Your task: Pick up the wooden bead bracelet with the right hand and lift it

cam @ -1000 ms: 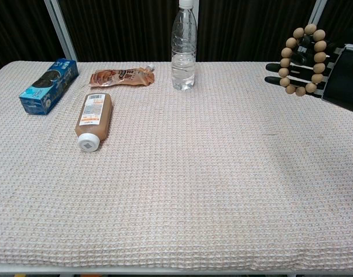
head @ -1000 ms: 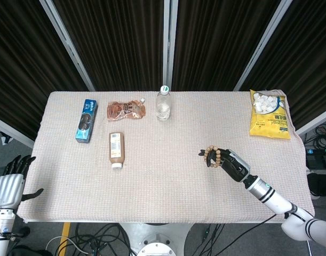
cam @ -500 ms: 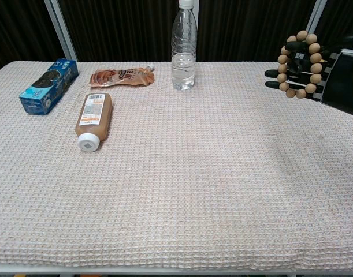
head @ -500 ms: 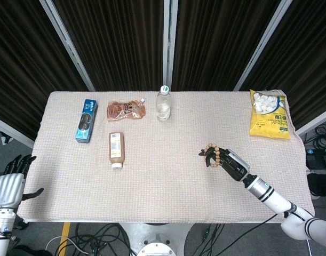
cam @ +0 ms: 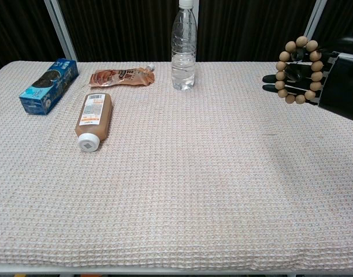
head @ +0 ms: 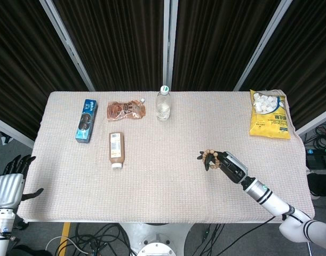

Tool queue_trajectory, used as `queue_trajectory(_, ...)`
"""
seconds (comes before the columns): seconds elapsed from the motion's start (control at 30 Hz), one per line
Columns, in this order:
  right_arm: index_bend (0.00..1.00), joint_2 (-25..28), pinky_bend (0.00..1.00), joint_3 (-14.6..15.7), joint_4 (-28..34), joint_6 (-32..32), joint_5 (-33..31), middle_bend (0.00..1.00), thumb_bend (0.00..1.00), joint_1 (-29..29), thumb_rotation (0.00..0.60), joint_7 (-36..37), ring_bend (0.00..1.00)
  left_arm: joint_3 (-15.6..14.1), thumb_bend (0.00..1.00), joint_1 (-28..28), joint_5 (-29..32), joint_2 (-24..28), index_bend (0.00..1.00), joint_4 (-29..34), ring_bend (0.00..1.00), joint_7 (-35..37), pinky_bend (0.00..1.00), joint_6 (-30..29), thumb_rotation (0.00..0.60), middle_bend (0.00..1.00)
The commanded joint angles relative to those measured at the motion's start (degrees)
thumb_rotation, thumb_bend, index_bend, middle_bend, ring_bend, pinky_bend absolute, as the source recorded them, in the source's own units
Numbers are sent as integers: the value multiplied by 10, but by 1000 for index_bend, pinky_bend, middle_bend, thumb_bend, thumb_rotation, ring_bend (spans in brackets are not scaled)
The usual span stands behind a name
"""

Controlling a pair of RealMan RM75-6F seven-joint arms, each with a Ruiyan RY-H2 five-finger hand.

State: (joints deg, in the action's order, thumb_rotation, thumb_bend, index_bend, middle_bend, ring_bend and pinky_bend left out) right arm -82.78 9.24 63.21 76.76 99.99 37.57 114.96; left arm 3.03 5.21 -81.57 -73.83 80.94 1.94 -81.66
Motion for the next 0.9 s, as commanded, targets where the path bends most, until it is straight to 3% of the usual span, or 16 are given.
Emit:
queue_trajectory(0.03,527,4,0,0,4,4,0,580,744,-2,235,-1,244,1,0,0,0,0,140,0,0,-1,117,-1,600,99)
queue_trajectory(0.23,539,14,0,0,15,12,4,591,781,-3,235,-8,249,2,0,1,-1,0,140,0,0,0,117,-2,600,99)
queue_trajectory(0.33,544,22,0,2,19,18,9,598,953,-4,260,-12,252,2,0,0,-1,-1,140,-1,0,2,117,-4,600,99)
queue_trajectory(0.4,545,28,0,3,22,22,13,598,1000,-4,282,-17,252,1,0,0,-2,-2,140,-3,0,3,117,-5,600,99)
queue_trajectory(0.9,423,62,0,7,42,39,27,506,1000,0,331,-35,173,1,0,-1,-6,-6,140,-11,0,12,117,-8,600,99)
